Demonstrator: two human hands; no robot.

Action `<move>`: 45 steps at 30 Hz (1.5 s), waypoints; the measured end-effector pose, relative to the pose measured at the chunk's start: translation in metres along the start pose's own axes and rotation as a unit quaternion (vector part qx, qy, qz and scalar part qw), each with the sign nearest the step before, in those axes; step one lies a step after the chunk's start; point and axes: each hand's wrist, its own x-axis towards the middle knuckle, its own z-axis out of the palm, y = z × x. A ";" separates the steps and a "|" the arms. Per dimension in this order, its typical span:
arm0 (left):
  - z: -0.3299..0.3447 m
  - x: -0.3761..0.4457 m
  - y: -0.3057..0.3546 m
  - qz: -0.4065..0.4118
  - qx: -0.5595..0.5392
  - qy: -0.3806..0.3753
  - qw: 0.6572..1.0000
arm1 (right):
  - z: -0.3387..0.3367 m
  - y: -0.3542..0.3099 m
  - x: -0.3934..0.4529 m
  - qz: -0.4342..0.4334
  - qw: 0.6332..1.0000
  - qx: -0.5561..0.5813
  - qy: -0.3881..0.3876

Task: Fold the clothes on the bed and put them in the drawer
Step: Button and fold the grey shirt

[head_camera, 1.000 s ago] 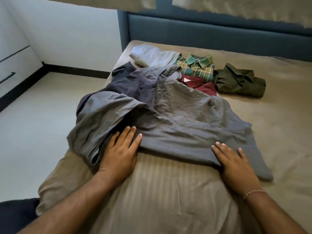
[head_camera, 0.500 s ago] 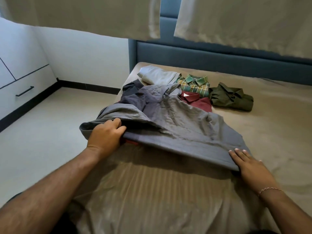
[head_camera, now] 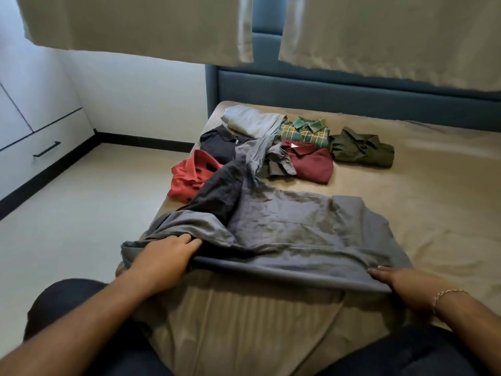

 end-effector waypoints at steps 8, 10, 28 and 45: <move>-0.007 -0.027 -0.011 0.022 -0.294 0.178 0.939 | -0.049 -0.122 -0.016 -0.129 0.987 0.051 0.079; -0.010 -0.029 -0.012 -0.014 -0.333 0.255 0.907 | -0.059 -0.177 -0.016 -0.211 0.962 0.107 0.135; -0.021 -0.056 -0.032 -0.346 -0.249 0.253 0.869 | -0.089 -0.364 0.033 -0.252 0.691 0.658 0.161; 0.009 0.022 0.022 0.009 -0.258 0.092 0.962 | -0.104 -0.126 -0.025 -0.172 0.712 0.676 0.080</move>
